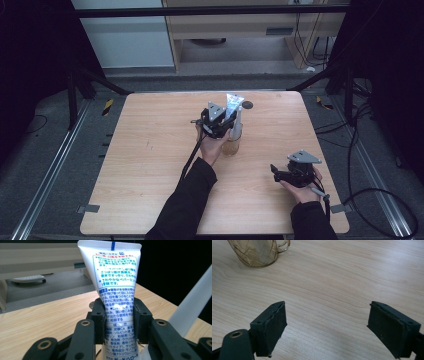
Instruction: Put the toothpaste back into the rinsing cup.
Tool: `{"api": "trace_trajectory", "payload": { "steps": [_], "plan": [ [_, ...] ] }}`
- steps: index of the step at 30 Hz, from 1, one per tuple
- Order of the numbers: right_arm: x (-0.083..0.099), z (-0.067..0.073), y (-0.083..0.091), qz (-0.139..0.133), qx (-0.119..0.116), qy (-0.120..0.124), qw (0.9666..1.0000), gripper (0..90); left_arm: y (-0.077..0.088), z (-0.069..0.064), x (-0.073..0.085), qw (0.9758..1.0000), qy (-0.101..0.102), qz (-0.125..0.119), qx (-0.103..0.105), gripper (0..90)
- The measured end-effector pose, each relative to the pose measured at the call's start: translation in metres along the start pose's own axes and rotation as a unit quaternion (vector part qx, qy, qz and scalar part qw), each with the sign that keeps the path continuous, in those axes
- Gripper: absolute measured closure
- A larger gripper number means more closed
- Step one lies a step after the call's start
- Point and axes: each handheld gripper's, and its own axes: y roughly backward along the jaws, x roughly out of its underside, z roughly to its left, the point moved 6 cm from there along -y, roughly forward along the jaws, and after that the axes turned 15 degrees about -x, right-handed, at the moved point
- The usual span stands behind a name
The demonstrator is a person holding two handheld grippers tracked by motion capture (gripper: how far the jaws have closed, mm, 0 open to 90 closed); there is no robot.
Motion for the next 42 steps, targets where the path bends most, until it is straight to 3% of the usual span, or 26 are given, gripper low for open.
{"api": "trace_trajectory", "payload": {
  "steps": [14,20,30,38,42],
  "plan": [
    [0.001,0.0,0.0,0.003,0.0,-0.002,1.0,15.0,0.003,-0.002,0.009,0.9983,-0.04,0.042,0.009,64.4],
    [0.0,0.0,0.0,0.004,0.002,0.004,1.0,14.9,0.007,-0.001,0.013,0.9966,-0.052,0.061,0.018,63.2],
    [-0.001,0.002,0.0,0.005,0.001,0.005,1.0,14.9,0.017,0.005,0.027,0.9929,-0.079,0.088,0.014,59.8],
    [-0.001,0.002,-0.001,0.007,0.0,0.005,1.0,14.9,0.021,0.006,0.034,0.9905,-0.097,0.096,0.015,57.4],
    [-0.001,0.003,-0.001,0.007,0.001,0.006,1.0,15.0,0.024,0.007,0.034,0.9911,-0.091,0.094,0.023,57.0]
  ]
}}
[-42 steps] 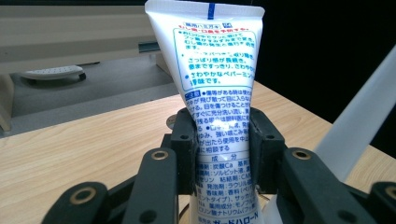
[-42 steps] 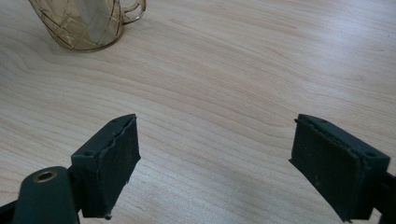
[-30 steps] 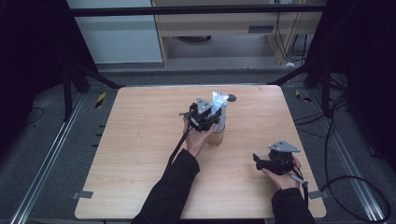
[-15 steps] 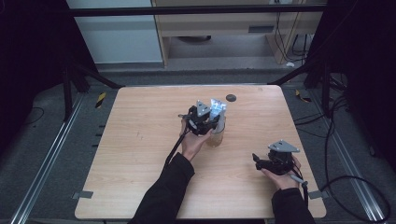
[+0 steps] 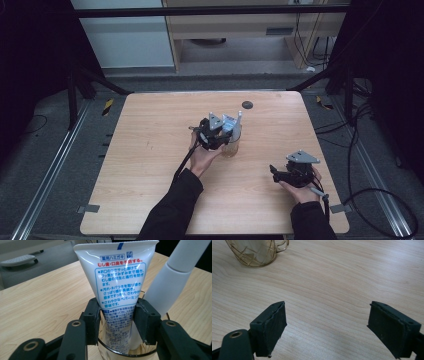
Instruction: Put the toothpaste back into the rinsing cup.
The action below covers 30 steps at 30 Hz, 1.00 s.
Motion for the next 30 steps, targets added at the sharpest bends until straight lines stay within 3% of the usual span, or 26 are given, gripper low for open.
{"api": "trace_trajectory", "payload": {
  "steps": [3,6,13,19,30],
  "plan": [
    [0.0,0.0,0.0,0.001,0.0,-0.001,1.0,15.0,0.005,0.002,0.0,1.0,-0.006,-0.004,-0.004,51.4],
    [0.0,0.0,0.0,0.001,0.0,-0.001,1.0,15.0,0.013,0.007,-0.004,0.9998,0.008,-0.02,-0.001,56.6],
    [0.0,0.0,0.001,-0.001,0.001,-0.001,1.0,14.7,0.038,0.021,0.002,0.9997,0.007,-0.022,0.006,52.1],
    [0.003,-0.002,0.003,0.002,0.002,-0.008,1.0,14.0,0.063,0.038,0.021,0.9998,0.009,-0.011,0.011,47.7],
    [0.007,-0.001,0.005,0.016,0.003,-0.012,0.9998,11.7,0.099,0.075,0.061,0.9998,0.009,0.016,-0.004,41.1]
  ]
}}
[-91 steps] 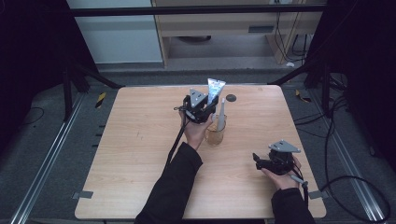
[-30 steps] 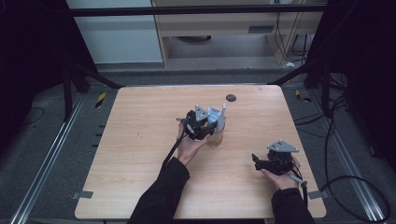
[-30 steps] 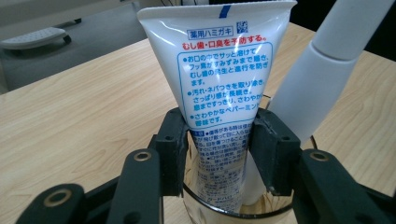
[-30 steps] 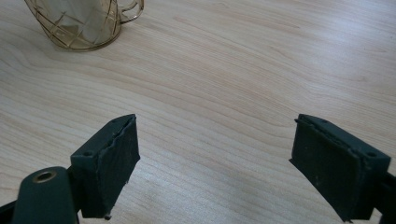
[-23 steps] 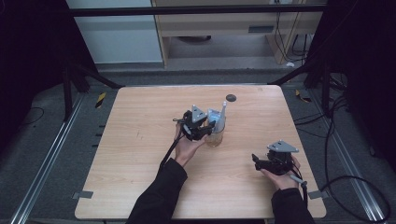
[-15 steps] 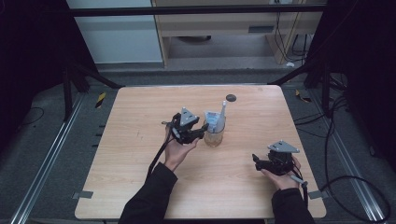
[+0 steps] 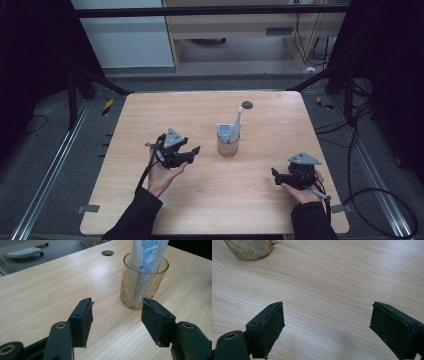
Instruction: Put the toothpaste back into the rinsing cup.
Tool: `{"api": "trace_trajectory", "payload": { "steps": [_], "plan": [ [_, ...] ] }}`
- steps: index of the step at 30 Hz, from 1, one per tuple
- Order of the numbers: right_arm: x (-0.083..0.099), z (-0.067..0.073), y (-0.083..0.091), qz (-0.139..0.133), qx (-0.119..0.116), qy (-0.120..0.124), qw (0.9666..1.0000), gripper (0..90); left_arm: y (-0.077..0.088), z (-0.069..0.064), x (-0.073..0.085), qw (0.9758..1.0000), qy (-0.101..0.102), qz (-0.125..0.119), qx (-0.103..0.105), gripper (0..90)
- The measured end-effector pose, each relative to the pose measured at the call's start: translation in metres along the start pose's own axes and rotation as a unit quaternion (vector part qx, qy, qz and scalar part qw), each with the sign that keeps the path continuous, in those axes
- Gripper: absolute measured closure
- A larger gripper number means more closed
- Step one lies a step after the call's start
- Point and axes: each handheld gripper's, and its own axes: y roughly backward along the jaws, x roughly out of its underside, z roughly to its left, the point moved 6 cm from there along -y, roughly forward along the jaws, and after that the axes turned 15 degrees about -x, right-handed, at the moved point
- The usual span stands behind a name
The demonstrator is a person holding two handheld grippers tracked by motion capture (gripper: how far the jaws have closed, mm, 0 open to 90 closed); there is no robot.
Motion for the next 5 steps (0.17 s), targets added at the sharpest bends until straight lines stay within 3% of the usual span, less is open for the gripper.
{"api": "trace_trajectory", "payload": {
  "steps": [5],
  "plan": [
    [0.003,0.0,0.001,0.004,-0.002,-0.005,1.0,10.6,0.012,0.016,0.025,0.9998,0.003,0.017,-0.014,39.3]
  ]
}}
